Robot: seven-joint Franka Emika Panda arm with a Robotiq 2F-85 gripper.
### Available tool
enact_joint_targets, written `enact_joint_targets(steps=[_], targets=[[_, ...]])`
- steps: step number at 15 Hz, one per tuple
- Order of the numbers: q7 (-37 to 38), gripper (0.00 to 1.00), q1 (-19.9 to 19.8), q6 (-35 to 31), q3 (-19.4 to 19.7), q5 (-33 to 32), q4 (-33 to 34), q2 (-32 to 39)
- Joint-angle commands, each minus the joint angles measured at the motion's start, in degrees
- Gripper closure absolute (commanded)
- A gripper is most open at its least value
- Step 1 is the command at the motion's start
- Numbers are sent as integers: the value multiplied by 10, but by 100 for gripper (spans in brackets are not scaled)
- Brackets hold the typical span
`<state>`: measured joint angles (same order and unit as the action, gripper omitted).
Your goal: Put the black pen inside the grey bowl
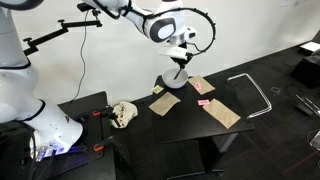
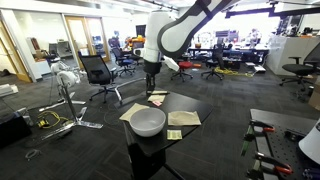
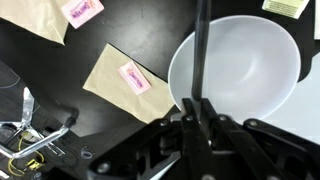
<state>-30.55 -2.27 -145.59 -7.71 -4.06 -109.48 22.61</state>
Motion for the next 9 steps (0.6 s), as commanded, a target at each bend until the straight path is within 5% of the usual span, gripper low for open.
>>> enact_joint_targets(steps=[1, 9], targets=[[-50, 97, -12, -16, -36, 38, -22, -20], [-244, 97, -42, -32, -84, 138, 7, 38]])
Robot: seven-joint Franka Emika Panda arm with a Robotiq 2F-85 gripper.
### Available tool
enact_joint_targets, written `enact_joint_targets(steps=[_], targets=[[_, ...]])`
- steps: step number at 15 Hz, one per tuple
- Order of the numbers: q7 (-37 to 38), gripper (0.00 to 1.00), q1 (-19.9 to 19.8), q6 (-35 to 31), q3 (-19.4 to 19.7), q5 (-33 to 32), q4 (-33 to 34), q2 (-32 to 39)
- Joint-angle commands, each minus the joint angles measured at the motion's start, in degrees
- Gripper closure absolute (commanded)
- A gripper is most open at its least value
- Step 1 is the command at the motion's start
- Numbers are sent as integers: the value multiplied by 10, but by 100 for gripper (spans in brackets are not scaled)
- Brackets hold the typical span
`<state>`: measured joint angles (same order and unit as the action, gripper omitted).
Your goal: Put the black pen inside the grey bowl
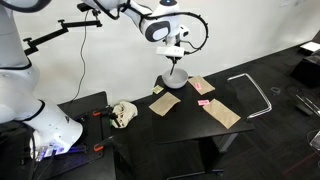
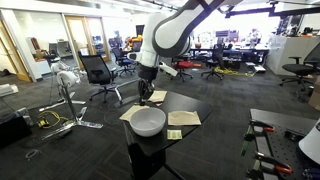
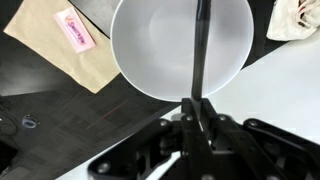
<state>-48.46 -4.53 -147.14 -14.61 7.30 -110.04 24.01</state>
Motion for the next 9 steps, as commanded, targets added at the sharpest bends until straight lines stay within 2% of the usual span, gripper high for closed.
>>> enact_joint_targets(steps=[1, 4, 9], targets=[[-87, 97, -24, -18, -17, 32, 15, 31], [-143, 97, -38, -17, -25, 49, 34, 60], [-193, 97, -51, -15, -42, 83, 59, 86]])
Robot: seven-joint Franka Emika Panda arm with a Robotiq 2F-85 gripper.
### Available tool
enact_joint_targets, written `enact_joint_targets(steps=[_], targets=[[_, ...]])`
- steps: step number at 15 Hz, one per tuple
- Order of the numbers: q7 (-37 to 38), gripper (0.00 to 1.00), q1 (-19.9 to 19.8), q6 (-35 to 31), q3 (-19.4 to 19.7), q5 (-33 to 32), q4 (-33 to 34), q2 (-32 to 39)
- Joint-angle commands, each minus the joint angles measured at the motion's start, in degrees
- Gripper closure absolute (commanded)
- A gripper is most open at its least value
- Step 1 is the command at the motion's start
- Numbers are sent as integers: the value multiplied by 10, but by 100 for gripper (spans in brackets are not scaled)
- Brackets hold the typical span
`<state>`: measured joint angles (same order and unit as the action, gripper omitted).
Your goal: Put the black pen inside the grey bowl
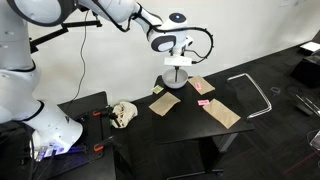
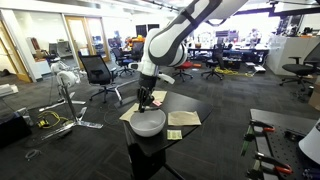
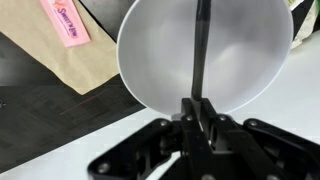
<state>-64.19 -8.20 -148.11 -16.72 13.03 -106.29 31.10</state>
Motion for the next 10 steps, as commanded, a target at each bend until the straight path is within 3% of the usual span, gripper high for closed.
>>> enact_joint_targets(steps=[1, 4, 5, 6, 10], targets=[[-43, 97, -15, -5, -24, 29, 24, 18], [-58, 97, -15, -1, -29, 38, 33, 25], [-56, 64, -13, 2, -27, 37, 36, 28], [-53, 62, -12, 5, -27, 35, 40, 30], [-48, 34, -11, 2, -27, 34, 42, 31]])
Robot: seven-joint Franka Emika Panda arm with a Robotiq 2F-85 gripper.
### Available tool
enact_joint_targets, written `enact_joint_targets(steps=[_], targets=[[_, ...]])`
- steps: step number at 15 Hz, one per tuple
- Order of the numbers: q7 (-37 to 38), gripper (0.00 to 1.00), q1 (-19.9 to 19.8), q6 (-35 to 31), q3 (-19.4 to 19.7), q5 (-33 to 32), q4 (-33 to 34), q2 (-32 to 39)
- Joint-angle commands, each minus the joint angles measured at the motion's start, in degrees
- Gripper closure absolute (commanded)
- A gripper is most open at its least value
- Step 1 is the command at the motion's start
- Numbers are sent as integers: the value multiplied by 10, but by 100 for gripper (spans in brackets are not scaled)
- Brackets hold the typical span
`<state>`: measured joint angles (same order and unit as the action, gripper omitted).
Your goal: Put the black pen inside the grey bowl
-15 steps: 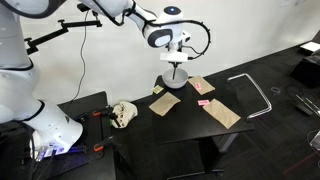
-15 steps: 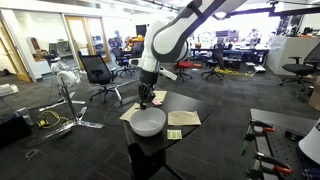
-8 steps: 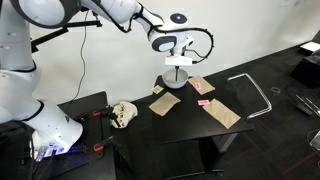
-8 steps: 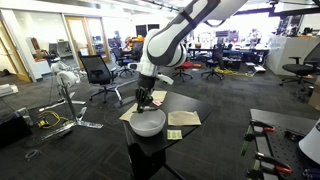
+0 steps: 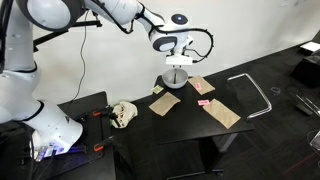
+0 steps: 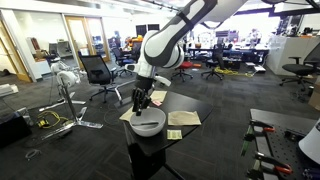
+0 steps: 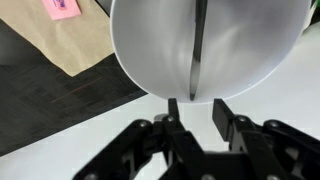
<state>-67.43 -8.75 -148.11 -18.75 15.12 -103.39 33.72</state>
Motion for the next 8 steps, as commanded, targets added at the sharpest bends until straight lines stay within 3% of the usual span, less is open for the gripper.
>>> enact_joint_targets(steps=[1, 4, 8], targets=[[-10, 27, -3, 0, -5, 12, 11, 1], [3, 3, -3, 10, -2, 13, -2, -22], [8, 0, -7, 4, -2, 23, -43, -73]])
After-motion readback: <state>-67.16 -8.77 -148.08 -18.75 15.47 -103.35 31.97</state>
